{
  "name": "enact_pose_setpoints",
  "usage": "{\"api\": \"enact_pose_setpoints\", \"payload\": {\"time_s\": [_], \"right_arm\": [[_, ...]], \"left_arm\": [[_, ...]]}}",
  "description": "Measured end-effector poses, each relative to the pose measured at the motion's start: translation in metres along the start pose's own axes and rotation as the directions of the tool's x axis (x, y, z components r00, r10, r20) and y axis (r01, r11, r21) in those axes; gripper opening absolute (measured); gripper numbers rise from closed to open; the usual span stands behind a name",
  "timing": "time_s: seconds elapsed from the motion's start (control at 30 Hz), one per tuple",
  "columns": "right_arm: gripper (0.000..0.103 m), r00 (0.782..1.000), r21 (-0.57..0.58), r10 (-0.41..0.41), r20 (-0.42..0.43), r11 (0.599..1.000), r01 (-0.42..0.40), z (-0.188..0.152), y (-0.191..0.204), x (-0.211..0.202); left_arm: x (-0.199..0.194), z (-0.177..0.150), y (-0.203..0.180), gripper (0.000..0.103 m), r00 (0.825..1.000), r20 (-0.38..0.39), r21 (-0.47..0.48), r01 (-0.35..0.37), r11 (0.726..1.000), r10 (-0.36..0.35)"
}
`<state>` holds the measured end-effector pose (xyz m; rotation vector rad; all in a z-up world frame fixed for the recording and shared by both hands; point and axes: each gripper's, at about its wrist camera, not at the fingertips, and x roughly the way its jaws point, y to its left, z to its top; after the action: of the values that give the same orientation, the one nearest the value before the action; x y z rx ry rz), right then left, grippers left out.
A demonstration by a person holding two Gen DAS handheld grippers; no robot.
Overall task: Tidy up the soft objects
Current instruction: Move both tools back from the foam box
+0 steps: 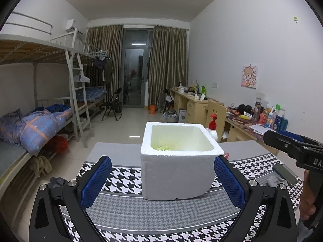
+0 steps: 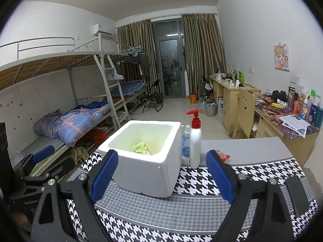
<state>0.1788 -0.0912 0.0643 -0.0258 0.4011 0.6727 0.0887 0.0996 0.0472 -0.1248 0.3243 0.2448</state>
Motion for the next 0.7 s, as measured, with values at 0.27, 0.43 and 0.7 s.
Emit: {"api": "enact_pose_setpoints", "payload": {"time_s": [0.27,0.43,0.7], "right_arm": [[0.092,1.0,-0.018,-0.013,0.028,1.0,0.014,-0.012,-0.002,-0.017],[0.092,0.999,-0.026,-0.014,0.034,1.0,0.015,-0.019,-0.004,-0.022],[0.092,0.999,-0.036,-0.027,0.042,0.999,0.028,-0.03,-0.007,-0.032]], "left_arm": [[-0.005,-0.007,-0.002,0.102,1.0,0.0,-0.011,0.013,1.0,-0.013],[-0.011,-0.011,-0.005,0.102,1.0,0.007,-0.015,0.023,1.0,-0.023],[-0.016,-0.016,-0.02,0.102,0.999,0.016,0.013,0.04,0.999,-0.041]]}}
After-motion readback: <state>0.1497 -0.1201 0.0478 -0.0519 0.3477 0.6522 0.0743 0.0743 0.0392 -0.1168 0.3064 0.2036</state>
